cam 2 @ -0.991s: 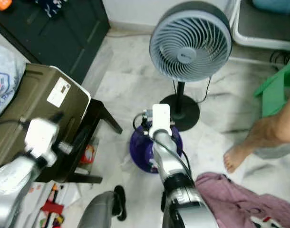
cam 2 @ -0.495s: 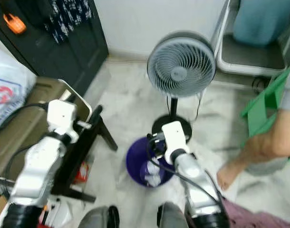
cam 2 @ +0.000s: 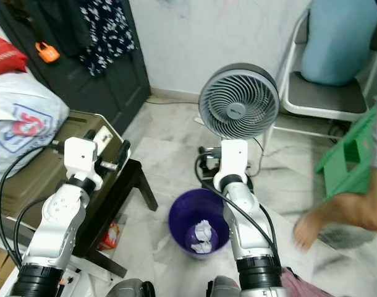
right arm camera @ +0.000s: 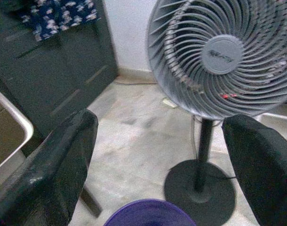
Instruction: Clean up the room
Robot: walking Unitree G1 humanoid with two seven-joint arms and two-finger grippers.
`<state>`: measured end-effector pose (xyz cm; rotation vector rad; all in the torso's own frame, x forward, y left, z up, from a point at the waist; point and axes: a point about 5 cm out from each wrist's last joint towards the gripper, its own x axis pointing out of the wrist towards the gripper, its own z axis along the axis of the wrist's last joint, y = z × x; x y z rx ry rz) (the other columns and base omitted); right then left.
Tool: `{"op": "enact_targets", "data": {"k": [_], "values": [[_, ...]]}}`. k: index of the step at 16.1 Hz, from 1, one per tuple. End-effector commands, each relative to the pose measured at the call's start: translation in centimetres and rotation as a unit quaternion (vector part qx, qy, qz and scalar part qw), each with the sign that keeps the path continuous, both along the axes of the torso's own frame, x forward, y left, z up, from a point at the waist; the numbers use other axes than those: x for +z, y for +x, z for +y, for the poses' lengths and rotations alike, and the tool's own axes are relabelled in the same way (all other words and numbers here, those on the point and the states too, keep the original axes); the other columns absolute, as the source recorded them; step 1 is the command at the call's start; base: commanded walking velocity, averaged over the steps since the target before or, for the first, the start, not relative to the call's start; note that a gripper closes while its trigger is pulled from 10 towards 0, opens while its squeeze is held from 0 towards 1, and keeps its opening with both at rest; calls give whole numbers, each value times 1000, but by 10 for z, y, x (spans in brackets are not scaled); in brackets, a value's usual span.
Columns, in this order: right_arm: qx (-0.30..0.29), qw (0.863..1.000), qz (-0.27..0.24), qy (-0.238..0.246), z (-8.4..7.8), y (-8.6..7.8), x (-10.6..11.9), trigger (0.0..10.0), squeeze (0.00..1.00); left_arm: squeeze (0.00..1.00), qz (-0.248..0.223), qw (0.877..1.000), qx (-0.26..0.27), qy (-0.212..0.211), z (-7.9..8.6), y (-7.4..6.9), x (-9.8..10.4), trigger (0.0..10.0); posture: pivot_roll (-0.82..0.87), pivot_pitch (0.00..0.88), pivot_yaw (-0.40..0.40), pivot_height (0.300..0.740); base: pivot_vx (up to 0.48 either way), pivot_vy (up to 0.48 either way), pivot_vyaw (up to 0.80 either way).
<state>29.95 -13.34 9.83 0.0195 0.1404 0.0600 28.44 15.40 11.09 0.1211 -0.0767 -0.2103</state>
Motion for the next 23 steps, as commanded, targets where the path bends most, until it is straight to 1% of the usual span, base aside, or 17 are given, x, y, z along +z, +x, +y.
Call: {"op": "enact_targets", "data": {"k": [1,3,4,5,6,7,8,9,11,12,13,14,16,18,20,23], "values": [[-7,999,-27,21,0,5,9,10000,0,0,8,1000,13,1,4,-2,-6,10000,-110,0,97,740,0,0,0],[-27,999,-36,19,-3,6,11,10000,0,0,7,1000,18,4,3,-3,-10,10000,-108,0,81,740,0,0,0],[-20,999,-38,24,-5,5,10,10000,0,0,7,1000,24,3,3,-3,-10,10000,-103,0,67,740,0,0,0],[-13,998,-22,52,-6,-1,4,10000,0,0,7,1000,29,3,5,-6,-11,10000,-103,0,58,740,0,0,0],[0,997,-11,75,-4,-11,-2,10000,0,0,8,999,33,8,7,-10,-13,10000,-106,0,55,740,0,0,0],[-2,998,-12,64,-7,-19,-5,10000,0,0,8,999,33,12,9,-14,-14,10000,-108,0,53,740,0,0,0],[-1,997,-20,70,-12,-25,-3,10000,0,0,8,999,33,14,10,-16,-14,10000,-115,0,54,740,0,0,0],[5,998,-24,56,-19,-35,-3,10000,0,0,4,999,36,14,11,-20,-13,10000,-119,0,56,740,0,0,0],[6,998,-27,50,-30,-49,-4,10000,0,0,-2,999,36,6,14,-28,-12,10000,-130,0,58,740,0,0,0],[5,999,-25,47,-34,-54,-5,10000,0,0,-1,999,40,4,16,-31,-13,10000,-137,0,59,740,0,0,0],[12,999,-25,40,-33,-55,-5,10000,0,0,7,999,40,-4,15,-31,-16,10000,-143,0,51,740,0,0,0],[25,999,-26,28,-31,-55,-6,10000,0,0,5,1000,25,-5,7,-27,-15,10000,-137,0,35,740,0,0,0],[26,999,-18,31,-30,-52,-9,10000,0,0,4,1000,14,4,2,-22,-16,10000,-146,0,33,740,0,0,0],[33,999,-16,31,-27,-48,-9,10000,0,0,11,1000,21,9,1,-23,-19,10000,-158,0,51,740,0,0,0],[34,999,-16,33,-25,-48,-8,10000,0,0,21,999,27,6,3,-25,-22,10000,-161,0,58,740,0,0,0],[42,998,-19,32,-22,-44,-4,10000,0,0,22,999,27,6,4,-22,-20,10000,-153,0,50,740,0,0,800]]}}
